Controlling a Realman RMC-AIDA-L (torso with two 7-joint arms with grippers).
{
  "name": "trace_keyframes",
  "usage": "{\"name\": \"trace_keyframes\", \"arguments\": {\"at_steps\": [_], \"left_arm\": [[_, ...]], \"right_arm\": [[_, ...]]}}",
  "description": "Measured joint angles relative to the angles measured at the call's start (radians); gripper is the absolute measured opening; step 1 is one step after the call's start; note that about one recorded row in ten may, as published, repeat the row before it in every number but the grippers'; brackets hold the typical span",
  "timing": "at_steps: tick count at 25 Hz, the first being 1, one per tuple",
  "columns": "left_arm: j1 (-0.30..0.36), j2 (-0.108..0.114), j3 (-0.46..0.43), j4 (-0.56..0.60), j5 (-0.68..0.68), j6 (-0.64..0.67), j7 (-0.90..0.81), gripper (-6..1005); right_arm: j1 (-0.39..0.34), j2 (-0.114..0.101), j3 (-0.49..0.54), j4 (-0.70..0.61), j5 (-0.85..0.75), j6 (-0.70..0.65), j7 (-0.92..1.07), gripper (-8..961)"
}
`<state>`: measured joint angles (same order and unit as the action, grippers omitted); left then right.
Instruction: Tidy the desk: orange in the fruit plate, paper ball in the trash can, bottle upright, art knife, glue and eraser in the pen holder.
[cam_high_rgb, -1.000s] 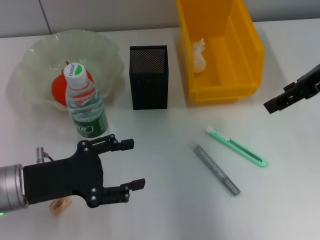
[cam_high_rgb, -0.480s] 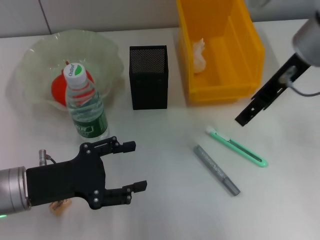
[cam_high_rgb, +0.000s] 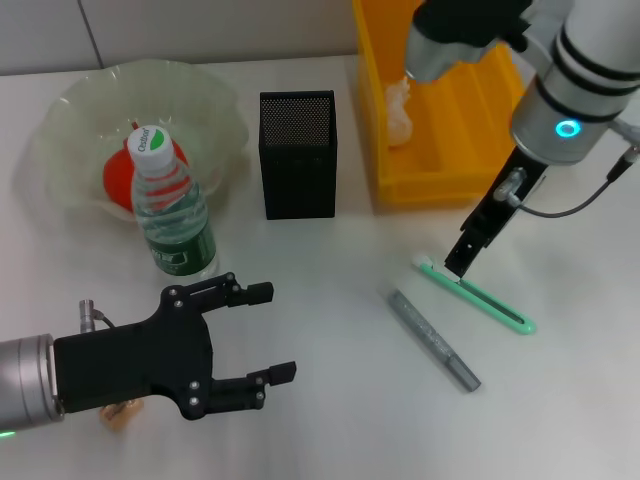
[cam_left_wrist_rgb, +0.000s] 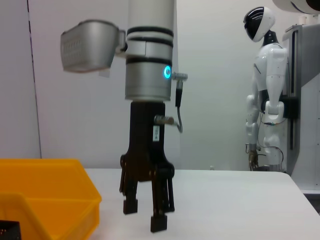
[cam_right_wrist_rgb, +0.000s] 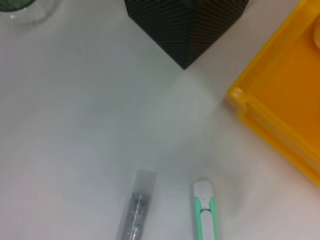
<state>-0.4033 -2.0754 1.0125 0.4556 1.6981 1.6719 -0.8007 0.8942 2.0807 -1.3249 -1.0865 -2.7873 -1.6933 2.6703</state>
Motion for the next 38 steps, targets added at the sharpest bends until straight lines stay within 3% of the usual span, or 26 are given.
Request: {"name": "trace_keyframes", "arguments": {"at_steps": [10,20,31,36,38], "left_arm": [[-0.001,0.0,0.0,-0.002,0.0,-0.006,0.009,787],[-0.003,0.0,0.001,-0.002,0.0,-0.009,0.009,787],[-0.005,0.0,0.002,-0.006,0.0,-0.011,0.009,786],[-0.009,0.0,0.002,-0.016,0.001,-0.011,0.009,786],[-0.009,0.0,0.002,-0.017,0.002,-0.011,0.009,786]], "right_arm": [[0.014,0.006,-0.016,0.116,0.03,0.113,0.006,812],[0.016,0.007,-0.09,0.153,0.033,0.177,0.019,778],[0.019,0.007,-0.096,0.178,0.059,0.201,0.02,741],[0.017,0.007,-0.11,0.194,0.074,0.215,0.02,598],[0.018,0.007,-0.117,0.208,0.087,0.224,0.02,587]]}}
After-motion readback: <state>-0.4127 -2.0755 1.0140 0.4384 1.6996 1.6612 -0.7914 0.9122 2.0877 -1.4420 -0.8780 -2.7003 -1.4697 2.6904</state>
